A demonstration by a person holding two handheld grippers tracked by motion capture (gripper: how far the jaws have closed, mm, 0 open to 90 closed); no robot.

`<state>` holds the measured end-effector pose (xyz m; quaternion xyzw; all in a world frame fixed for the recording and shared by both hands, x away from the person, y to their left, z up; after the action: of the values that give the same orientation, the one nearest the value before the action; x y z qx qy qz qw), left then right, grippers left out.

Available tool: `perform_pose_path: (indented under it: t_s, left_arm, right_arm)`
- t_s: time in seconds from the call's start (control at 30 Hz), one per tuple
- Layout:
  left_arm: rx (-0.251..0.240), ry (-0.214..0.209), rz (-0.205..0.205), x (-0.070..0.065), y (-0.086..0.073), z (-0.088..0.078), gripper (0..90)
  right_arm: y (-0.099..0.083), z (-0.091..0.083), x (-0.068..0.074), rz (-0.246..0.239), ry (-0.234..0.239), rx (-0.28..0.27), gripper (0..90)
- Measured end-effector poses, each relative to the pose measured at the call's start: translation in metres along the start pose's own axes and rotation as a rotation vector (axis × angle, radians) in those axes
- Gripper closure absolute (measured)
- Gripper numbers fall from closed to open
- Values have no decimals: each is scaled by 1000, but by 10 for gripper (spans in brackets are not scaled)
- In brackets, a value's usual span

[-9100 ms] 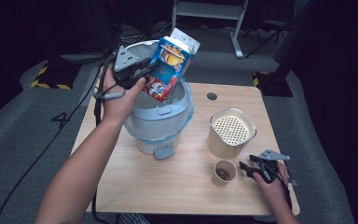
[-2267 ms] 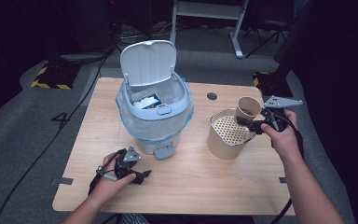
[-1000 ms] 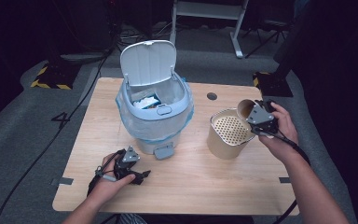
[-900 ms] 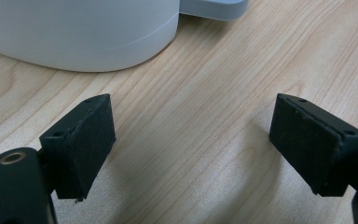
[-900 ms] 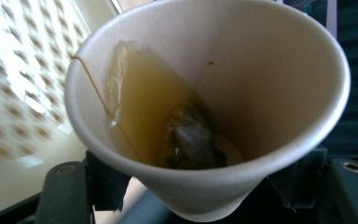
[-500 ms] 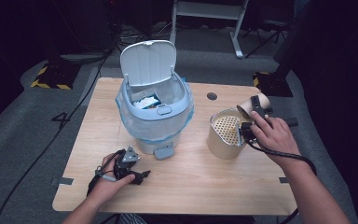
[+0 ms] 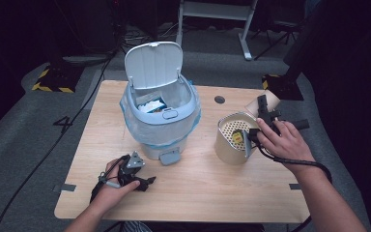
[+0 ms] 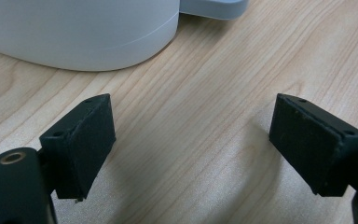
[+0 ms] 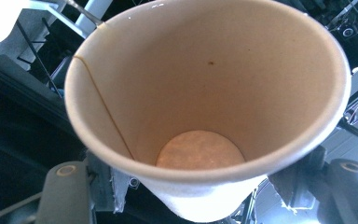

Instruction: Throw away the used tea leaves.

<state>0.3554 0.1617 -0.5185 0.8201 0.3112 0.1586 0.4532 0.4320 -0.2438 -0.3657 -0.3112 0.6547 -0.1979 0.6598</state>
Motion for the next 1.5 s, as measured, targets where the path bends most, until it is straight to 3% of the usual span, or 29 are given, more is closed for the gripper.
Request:
perform_pose_path:
  t_s: [0.7, 1.07, 1.2, 1.33, 1.37, 1.47, 1.5]
  left_arm:
    - [0, -1, -1, 0, 0, 0, 146]
    - [-1, -2, -2, 0, 0, 0, 145]
    - [-1, -3, -2, 0, 0, 0, 145]
    - [-1, -4, -3, 0, 0, 0, 145]
    - [-1, -4, -3, 0, 0, 0, 144]
    - [0, -3, -2, 0, 0, 0, 145]
    - [0, -3, -2, 0, 0, 0, 144]
  right_arm:
    - [-1, 1, -3, -92, 14, 0, 320]
    - [-2, 1, -2, -104, 37, -3, 319]
    - [-13, 2, -8, -42, 31, 31, 318]
    - [-4, 2, -1, -84, 54, -20, 317]
    - [-4, 2, -1, -43, 56, -11, 316]
    - [-7, 3, -1, 17, 62, -9, 315]
    - [-8, 3, 0, 65, 77, -26, 314]
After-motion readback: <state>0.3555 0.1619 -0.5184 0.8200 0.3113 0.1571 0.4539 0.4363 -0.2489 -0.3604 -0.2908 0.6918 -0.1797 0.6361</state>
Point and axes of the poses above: each handheld gripper's, and its own axes: z roughly forward along the jaws, y roughly out of its top, x roughly to its left, the point moved 2 cm from there along z, roughly forward along the jaws, and after that the axes turned 14 degrees about -x, right-handed, at the moved point
